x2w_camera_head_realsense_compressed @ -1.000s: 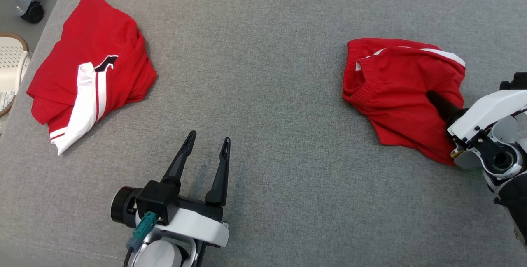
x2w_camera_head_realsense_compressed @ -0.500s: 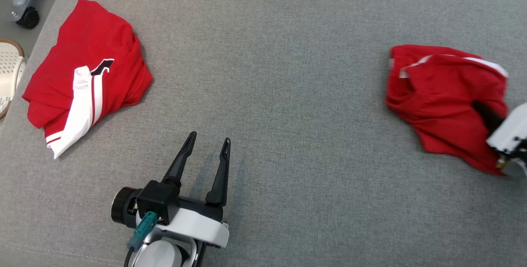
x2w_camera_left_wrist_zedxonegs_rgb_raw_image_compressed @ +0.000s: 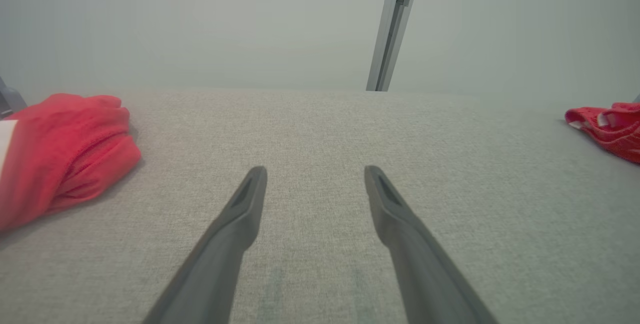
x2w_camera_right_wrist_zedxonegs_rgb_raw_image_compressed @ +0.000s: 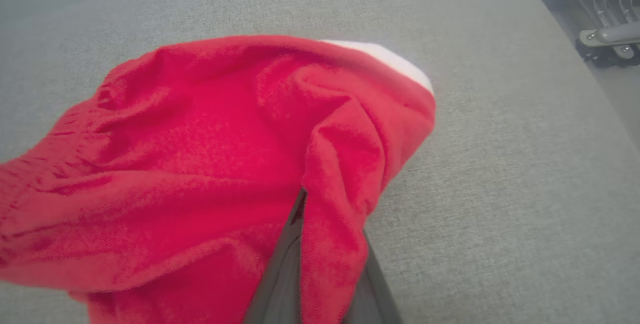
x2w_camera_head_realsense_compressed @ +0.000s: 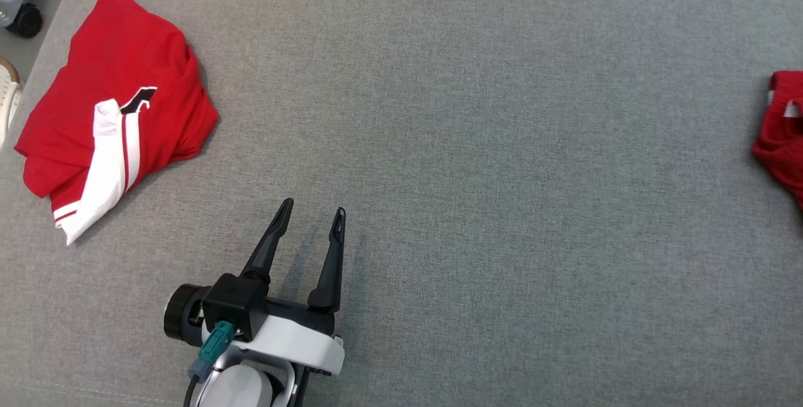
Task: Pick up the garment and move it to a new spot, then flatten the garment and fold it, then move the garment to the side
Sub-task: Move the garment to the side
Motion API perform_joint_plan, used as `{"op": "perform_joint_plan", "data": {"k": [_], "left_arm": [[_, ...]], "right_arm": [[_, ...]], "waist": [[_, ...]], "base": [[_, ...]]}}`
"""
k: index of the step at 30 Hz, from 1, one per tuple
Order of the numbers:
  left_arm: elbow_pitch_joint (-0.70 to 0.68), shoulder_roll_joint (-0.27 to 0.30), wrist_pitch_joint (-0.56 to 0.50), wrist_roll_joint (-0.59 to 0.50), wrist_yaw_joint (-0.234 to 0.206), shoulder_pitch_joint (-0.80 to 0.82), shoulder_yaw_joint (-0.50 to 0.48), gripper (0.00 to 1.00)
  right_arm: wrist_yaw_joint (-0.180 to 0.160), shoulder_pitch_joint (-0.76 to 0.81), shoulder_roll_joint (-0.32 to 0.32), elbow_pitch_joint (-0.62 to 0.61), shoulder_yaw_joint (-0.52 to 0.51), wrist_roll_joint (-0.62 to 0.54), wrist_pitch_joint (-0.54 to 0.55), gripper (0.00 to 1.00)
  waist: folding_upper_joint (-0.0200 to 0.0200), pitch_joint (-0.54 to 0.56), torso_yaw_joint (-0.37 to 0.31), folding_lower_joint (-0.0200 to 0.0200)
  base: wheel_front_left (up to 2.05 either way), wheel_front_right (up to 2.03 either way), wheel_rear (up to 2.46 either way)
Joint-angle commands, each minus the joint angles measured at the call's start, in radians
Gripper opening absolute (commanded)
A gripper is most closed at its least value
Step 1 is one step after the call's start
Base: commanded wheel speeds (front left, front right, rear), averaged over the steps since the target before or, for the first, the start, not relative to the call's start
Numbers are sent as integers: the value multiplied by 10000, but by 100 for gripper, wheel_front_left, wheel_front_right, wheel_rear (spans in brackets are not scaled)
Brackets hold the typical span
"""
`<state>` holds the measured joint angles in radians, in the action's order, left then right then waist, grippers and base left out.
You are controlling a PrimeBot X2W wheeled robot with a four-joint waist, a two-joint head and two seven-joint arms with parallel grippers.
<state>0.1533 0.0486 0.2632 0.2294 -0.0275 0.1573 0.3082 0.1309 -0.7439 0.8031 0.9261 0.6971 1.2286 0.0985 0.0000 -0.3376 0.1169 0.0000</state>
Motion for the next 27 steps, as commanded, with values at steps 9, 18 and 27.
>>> {"op": "perform_joint_plan", "data": {"k": [9, 18, 27], "left_arm": [[34, 38, 17, -119, 84, 114, -162, 100], [63, 38, 17, -182, 133, 139, -233, 100], [166, 38, 17, -282, 207, 69, -269, 100]], "right_arm": [[-1, -682, 199, 2095, 824, -1638, -1045, 0], [-1, -1255, -135, 3537, 1136, -2707, -1708, 0], [-1, -1015, -222, 3648, 590, -2975, -1821, 100]], "waist": [[0, -61, -90, 0], [0, -91, -208, 0], [0, -32, -293, 0]], "base": [[0, 0, 0], [0, 0, 0], [0, 0, 0]]}}
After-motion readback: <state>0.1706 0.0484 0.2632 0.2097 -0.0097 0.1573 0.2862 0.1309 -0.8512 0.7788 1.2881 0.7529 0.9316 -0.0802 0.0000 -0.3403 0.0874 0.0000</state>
